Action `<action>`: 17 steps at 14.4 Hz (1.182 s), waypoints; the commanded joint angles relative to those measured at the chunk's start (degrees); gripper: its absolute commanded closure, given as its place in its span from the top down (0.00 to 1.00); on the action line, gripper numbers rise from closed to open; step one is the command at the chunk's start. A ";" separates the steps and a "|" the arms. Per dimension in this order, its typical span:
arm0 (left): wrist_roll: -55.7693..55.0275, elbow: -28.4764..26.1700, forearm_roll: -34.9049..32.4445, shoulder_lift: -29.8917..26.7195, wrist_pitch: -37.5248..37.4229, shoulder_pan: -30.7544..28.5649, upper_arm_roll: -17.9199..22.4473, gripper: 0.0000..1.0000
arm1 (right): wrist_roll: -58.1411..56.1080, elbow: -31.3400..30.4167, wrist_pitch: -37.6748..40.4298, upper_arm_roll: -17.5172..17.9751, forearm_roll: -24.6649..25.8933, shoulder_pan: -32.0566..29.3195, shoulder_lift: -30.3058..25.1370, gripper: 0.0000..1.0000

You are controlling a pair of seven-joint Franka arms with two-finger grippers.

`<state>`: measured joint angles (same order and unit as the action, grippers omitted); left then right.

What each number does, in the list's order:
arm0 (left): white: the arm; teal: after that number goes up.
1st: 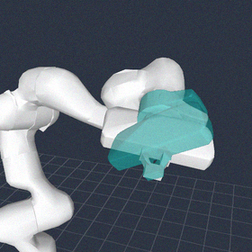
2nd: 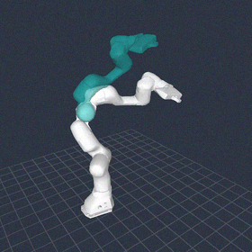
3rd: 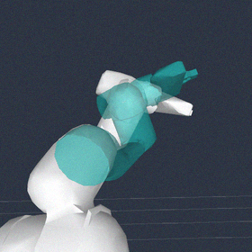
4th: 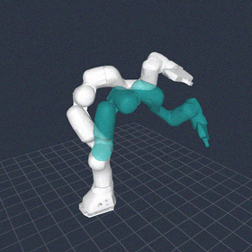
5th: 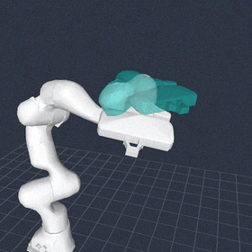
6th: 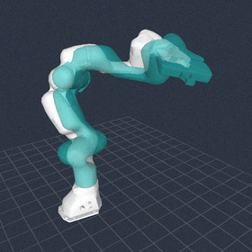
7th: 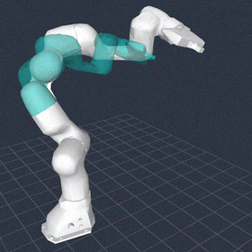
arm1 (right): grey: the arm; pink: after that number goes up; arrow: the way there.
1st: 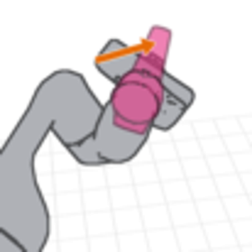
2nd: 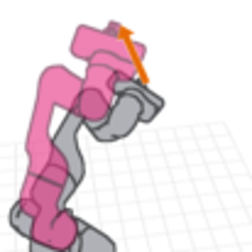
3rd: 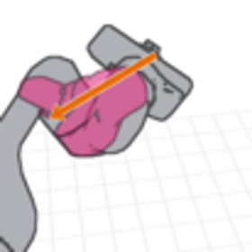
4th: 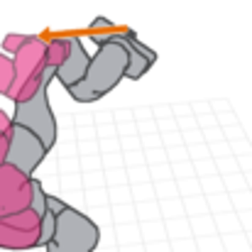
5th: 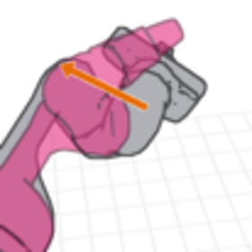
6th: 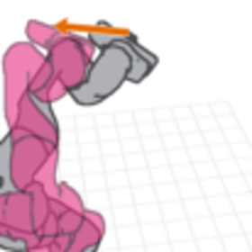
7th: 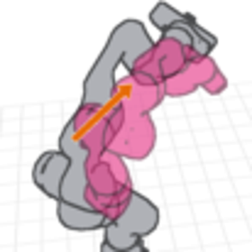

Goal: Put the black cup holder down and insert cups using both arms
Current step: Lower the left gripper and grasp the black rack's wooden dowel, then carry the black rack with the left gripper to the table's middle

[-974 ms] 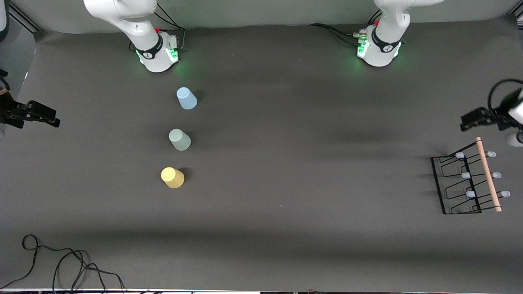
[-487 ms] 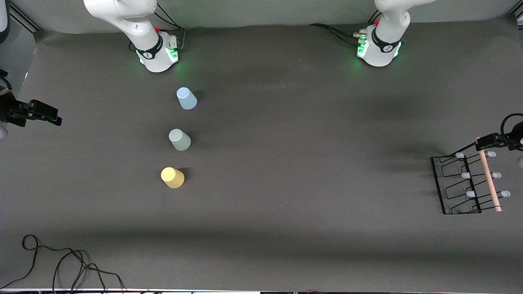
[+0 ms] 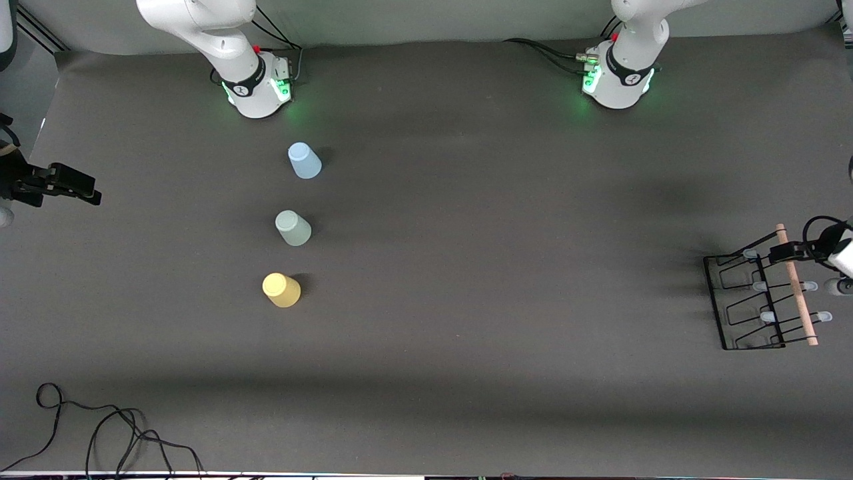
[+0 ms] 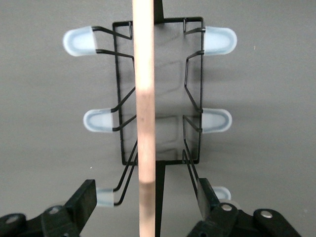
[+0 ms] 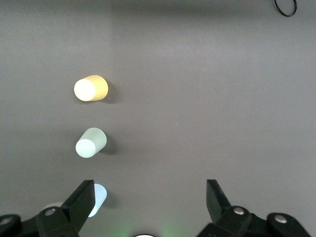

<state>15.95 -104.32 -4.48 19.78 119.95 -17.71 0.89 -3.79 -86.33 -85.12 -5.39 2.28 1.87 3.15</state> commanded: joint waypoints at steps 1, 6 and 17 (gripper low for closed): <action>0.66 2.10 -1.06 1.93 -0.15 -0.21 -0.45 0.63 | 0.36 -0.15 0.48 0.12 -0.87 -0.02 -0.33 1.00; 1.19 3.50 -0.97 1.67 -1.20 0.40 -0.54 0.00 | 0.18 -0.15 0.48 0.12 -0.87 -0.11 -0.33 1.00; -12.13 6.23 5.69 -8.62 -13.51 11.80 -4.76 0.00 | 0.18 -0.15 0.48 0.12 -0.96 -0.11 -0.33 1.00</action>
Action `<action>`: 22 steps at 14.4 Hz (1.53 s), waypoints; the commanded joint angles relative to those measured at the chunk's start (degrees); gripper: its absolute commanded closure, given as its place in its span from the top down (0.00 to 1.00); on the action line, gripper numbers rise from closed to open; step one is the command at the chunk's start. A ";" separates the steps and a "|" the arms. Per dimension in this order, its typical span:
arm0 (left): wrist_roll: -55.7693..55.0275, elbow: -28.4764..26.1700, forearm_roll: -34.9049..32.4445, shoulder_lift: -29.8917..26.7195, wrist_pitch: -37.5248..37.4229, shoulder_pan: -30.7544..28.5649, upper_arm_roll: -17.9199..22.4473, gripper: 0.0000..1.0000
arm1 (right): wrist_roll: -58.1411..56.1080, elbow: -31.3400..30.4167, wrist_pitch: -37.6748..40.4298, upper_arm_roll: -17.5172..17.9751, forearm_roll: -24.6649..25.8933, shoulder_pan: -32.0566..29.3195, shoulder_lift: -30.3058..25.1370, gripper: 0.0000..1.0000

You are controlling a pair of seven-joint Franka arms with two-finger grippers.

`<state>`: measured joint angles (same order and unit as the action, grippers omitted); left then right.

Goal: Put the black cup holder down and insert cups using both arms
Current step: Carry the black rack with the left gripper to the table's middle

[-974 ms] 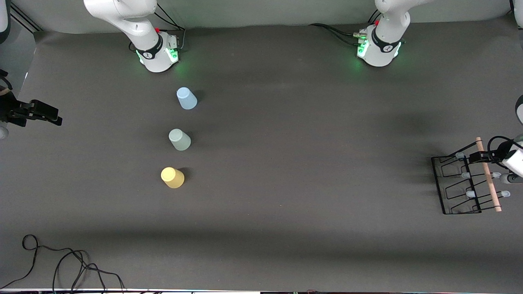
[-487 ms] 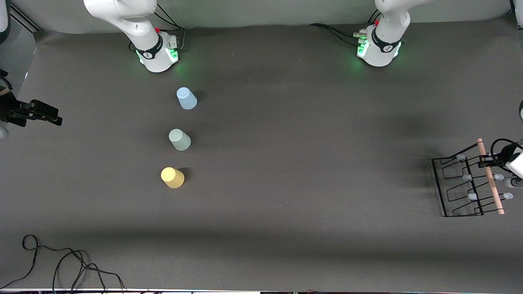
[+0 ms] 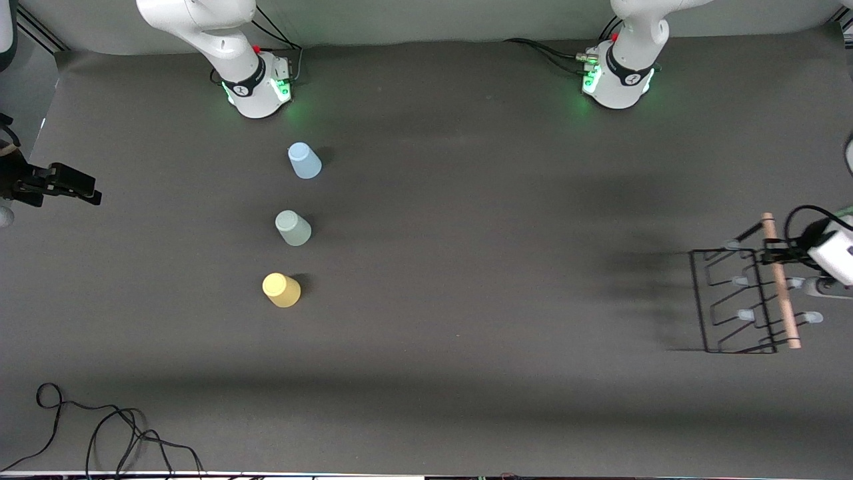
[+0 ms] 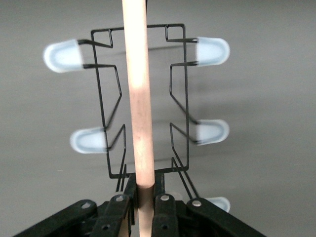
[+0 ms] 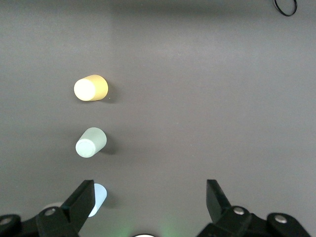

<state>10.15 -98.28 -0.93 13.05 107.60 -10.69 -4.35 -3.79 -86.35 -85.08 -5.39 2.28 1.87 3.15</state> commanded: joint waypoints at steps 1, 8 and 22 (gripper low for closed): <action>-10.37 0.98 2.86 -1.72 -1.25 7.93 0.49 0.00 | 0.18 -0.14 0.44 0.12 -0.96 -0.20 -0.33 1.00; -36.23 3.97 2.86 1.18 0.07 30.87 0.40 0.00 | 0.09 -0.14 0.44 0.12 -0.96 -0.20 -0.33 1.00; -59.01 9.42 5.50 14.37 9.29 57.79 0.13 0.00 | -0.08 -0.31 1.59 0.12 -0.96 -0.20 -0.42 1.00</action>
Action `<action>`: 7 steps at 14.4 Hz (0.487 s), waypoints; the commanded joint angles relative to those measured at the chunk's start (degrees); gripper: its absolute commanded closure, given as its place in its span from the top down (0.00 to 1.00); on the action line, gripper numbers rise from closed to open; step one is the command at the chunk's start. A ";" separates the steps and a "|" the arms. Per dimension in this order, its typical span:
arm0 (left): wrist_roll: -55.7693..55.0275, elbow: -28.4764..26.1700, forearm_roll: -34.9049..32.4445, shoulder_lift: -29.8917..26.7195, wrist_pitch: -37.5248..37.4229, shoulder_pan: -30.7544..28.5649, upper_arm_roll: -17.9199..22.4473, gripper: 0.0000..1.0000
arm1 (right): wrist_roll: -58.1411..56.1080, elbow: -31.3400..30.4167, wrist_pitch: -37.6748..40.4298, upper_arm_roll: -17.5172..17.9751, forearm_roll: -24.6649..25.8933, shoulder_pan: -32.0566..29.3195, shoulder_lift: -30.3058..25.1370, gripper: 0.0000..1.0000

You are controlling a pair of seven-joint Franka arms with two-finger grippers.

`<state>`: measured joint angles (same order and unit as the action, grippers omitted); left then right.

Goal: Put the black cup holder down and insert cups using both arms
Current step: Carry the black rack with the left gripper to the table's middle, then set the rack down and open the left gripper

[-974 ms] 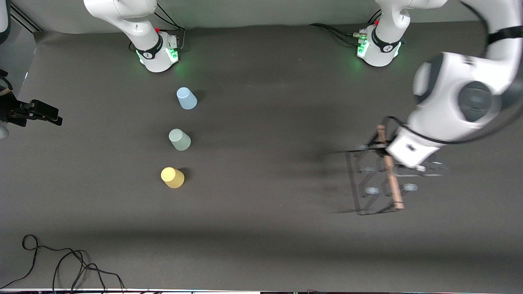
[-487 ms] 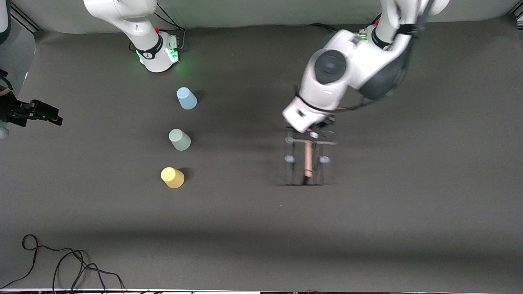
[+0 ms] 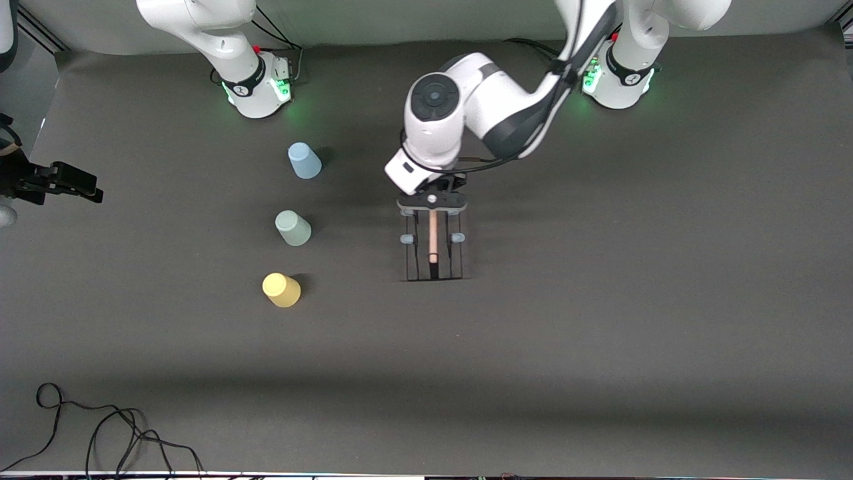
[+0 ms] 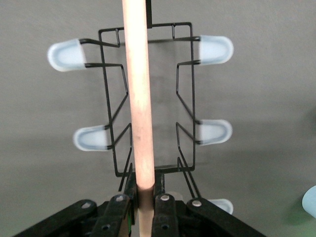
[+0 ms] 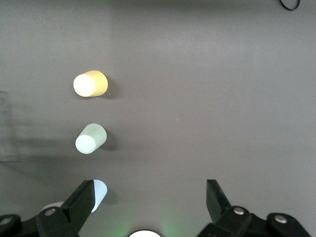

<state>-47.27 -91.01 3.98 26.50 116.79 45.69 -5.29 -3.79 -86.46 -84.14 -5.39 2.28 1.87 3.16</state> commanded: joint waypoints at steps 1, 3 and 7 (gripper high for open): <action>-1.60 1.98 0.51 1.00 0.37 1.59 1.08 0.00 | 0.01 -0.28 0.65 0.12 -1.04 -0.20 -0.43 1.00; -1.42 1.72 0.42 1.71 0.46 1.85 1.08 0.00 | 0.09 -0.63 0.65 0.12 -1.05 -0.20 -0.52 1.00; -1.60 1.63 0.07 2.50 1.60 2.74 1.16 0.75 | 1.76 -1.16 0.56 0.12 -1.22 0.16 -0.96 1.00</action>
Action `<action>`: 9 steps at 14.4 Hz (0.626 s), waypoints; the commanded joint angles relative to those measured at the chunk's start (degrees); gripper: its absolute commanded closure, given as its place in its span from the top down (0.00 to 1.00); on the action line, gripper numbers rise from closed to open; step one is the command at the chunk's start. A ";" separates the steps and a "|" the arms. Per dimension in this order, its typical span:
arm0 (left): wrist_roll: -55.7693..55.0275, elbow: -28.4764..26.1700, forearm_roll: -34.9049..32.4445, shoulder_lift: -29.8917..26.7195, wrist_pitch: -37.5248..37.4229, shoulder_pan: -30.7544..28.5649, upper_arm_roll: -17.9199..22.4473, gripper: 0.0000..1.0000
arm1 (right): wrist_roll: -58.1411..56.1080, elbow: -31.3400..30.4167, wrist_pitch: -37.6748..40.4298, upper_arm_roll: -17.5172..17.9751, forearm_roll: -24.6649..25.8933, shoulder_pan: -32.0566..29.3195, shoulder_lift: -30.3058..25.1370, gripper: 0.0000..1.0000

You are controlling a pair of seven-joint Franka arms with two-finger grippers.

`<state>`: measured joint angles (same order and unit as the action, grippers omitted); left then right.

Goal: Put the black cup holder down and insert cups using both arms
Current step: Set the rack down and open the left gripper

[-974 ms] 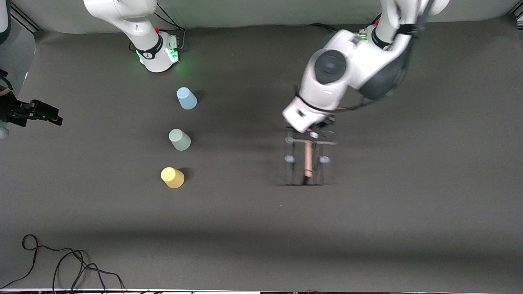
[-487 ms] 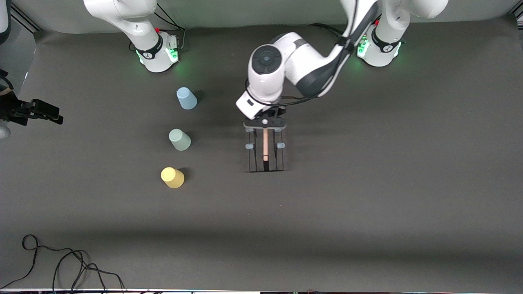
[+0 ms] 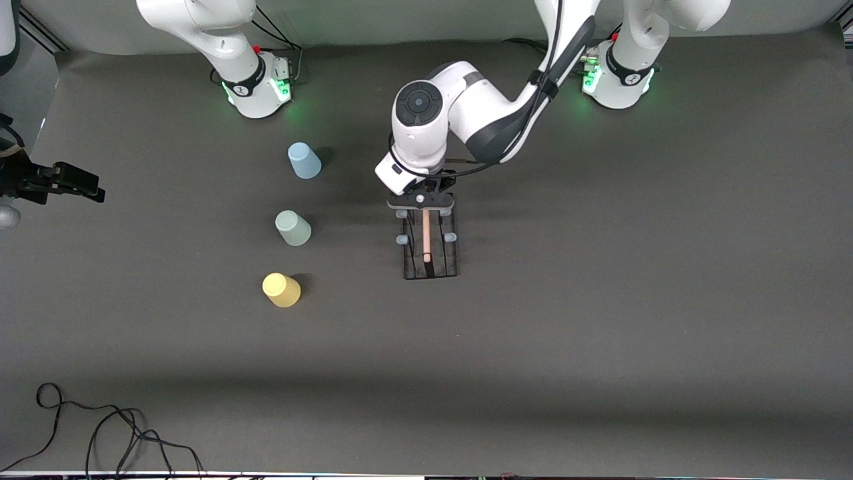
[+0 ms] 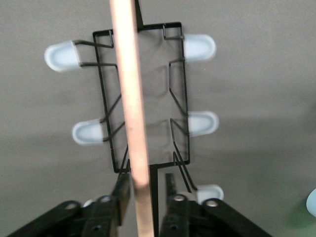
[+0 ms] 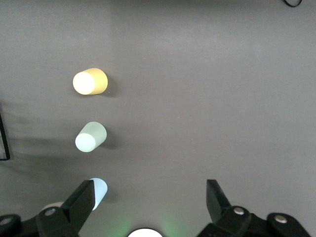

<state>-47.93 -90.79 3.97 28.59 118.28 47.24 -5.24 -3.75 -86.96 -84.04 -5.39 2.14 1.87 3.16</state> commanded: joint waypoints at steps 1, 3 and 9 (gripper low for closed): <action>-0.68 1.75 0.07 -0.37 -0.76 0.84 1.37 0.93 | 3.20 -1.45 0.37 0.20 -1.17 0.24 -1.22 1.00; -0.15 2.19 0.33 -3.44 -1.29 -0.91 2.68 0.99 | 8.11 -3.82 -0.42 0.29 -3.88 0.85 -2.71 1.00; 6.69 4.39 -0.02 -12.93 -14.19 -15.22 2.78 1.00 | 17.09 -18.38 -10.50 0.29 -4.51 7.52 -9.73 1.00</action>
<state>-44.40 -85.59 3.92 18.70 107.85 36.37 -2.12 9.66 -95.57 -88.46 -4.88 -1.82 6.84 -0.91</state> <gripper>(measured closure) 0.000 0.000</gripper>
